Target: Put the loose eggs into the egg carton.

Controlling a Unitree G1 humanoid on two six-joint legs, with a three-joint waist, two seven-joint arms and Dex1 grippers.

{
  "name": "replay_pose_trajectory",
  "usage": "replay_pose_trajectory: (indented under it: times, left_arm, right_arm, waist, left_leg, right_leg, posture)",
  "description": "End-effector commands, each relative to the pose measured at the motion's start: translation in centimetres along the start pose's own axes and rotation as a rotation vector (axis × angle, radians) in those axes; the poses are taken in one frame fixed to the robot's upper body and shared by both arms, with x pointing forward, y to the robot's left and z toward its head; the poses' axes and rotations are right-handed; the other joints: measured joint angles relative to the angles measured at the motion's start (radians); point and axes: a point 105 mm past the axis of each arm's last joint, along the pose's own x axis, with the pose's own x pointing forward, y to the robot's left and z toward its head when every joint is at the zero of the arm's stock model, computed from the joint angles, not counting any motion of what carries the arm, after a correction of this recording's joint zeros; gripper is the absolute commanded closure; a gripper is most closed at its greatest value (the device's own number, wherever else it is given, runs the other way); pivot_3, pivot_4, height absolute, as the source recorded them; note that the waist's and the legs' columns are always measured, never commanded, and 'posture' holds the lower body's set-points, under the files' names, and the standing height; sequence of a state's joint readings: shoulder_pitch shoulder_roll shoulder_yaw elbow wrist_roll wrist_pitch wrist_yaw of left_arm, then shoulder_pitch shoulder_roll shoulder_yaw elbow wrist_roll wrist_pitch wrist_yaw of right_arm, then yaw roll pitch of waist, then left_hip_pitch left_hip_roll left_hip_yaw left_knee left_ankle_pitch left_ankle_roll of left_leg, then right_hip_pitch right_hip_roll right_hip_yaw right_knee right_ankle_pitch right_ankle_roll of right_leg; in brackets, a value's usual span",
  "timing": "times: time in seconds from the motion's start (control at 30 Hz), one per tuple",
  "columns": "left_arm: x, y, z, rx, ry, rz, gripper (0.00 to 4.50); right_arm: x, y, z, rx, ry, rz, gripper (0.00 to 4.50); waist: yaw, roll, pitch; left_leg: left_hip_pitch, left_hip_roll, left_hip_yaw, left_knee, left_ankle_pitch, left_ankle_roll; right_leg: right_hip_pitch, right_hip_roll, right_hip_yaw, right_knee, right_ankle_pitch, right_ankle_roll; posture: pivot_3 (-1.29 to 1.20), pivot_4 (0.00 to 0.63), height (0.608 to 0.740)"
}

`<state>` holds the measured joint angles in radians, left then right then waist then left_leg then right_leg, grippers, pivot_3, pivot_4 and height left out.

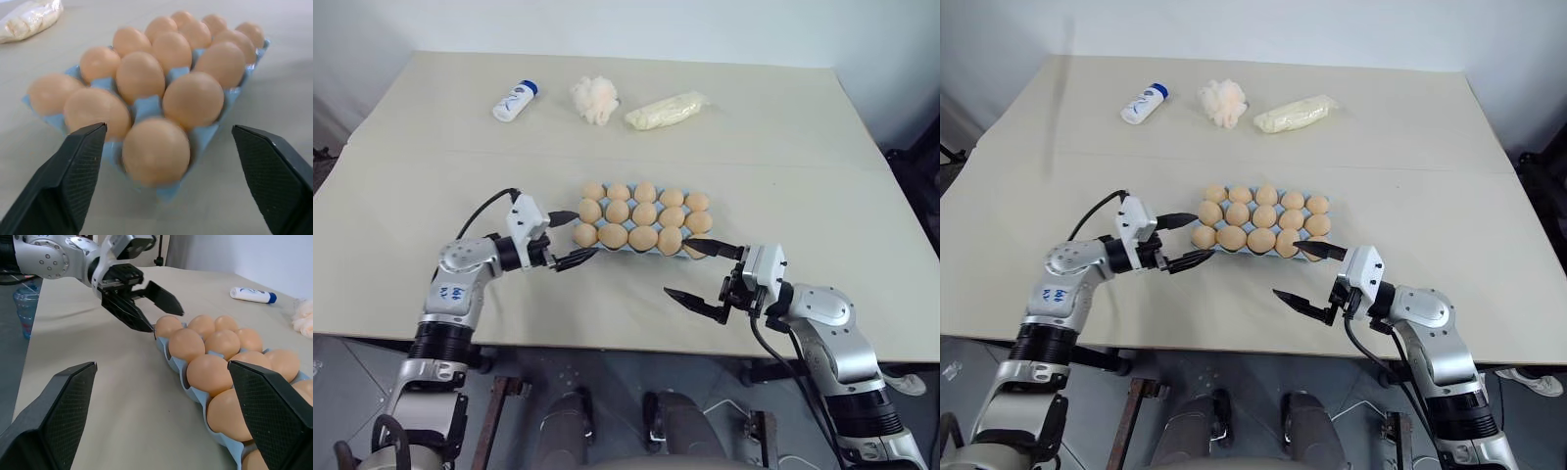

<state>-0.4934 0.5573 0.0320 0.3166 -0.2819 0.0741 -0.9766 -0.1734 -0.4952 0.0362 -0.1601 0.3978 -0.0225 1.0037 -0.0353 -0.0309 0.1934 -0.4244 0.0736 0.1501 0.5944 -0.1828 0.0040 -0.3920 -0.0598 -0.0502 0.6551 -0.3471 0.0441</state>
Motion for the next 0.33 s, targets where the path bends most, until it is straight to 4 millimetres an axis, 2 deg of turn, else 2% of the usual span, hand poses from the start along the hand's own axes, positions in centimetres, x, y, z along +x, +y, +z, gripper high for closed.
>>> replay_pose_trajectory:
  times: [0.03, 0.23, 0.33]
  left_arm:
    - [-3.9, 0.7, 1.1, 0.08, 0.004, -0.002, 0.16]
    - [-9.5, 0.8, -0.9, 0.121, 0.157, -0.023, 0.16]
    - [-10.7, 1.4, -1.6, 0.181, 0.201, 0.035, 0.16]
  right_arm:
    - [-0.4, -0.1, 1.2, -0.036, -0.026, 0.0, 0.0]
    - [-2.0, -1.4, 0.9, -0.044, 0.034, -0.01, 0.0]
    - [-2.5, -2.1, 0.9, -0.047, 0.049, -0.02, 0.0]
  waist:
    - [-0.003, 0.0, 0.0]
    - [-0.002, 0.0, 0.0]
    - [-0.002, 0.0, 0.0]
  left_leg:
    - [0.0, 0.0, 0.0, 0.0, 0.0, 0.0]
    - [0.0, 0.0, 0.0, -0.001, -0.002, -0.003]
    - [0.0, 0.0, 0.0, -0.002, -0.002, -0.003]
  right_leg:
    - [0.0, 0.0, 0.0, 0.0, 0.0, 0.0]
    - [-0.001, -0.001, -0.001, 0.0, -0.001, -0.002]
    - [0.0, -0.003, 0.0, -0.002, -0.002, -0.004]
  posture:
    - [0.0, 0.15, 0.74]
    - [0.0, 0.15, 0.74]
    - [0.0, 0.15, 0.74]
